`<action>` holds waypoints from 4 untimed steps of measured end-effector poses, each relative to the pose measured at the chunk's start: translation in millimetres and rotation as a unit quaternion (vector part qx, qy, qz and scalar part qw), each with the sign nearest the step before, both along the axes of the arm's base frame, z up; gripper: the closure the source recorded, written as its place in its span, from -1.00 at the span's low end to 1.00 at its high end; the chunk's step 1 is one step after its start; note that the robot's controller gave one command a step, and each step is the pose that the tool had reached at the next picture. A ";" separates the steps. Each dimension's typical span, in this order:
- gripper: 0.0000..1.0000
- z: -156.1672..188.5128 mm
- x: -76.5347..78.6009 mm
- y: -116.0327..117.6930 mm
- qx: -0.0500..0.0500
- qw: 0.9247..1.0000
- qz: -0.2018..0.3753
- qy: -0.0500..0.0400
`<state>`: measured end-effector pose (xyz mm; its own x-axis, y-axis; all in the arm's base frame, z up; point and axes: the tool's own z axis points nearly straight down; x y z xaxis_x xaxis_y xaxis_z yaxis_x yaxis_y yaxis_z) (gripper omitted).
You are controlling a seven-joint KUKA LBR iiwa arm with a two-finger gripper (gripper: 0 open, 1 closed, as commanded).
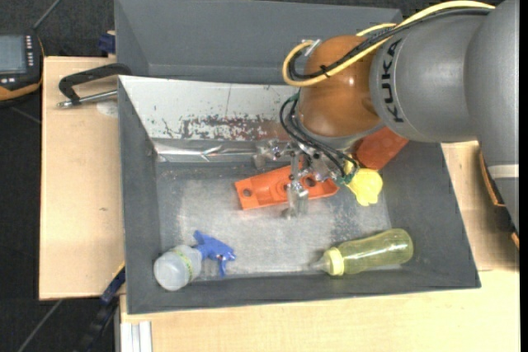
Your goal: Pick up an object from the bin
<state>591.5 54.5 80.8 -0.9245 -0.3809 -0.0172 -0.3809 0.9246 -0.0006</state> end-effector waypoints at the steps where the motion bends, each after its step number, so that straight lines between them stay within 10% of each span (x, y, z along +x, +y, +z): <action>1: 1.00 -30.8 5.0 0.2 0.002 1.000 0.004 -0.006; 4: 1.00 -16.5 1.8 0.2 0.001 1.000 0.004 0.000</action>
Offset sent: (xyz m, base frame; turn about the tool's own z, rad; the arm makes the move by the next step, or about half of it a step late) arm 0.0000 0.0000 0.0000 0.0000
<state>593.3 54.7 64.3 -0.9216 -0.3877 -0.0188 -0.3878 0.9217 0.0012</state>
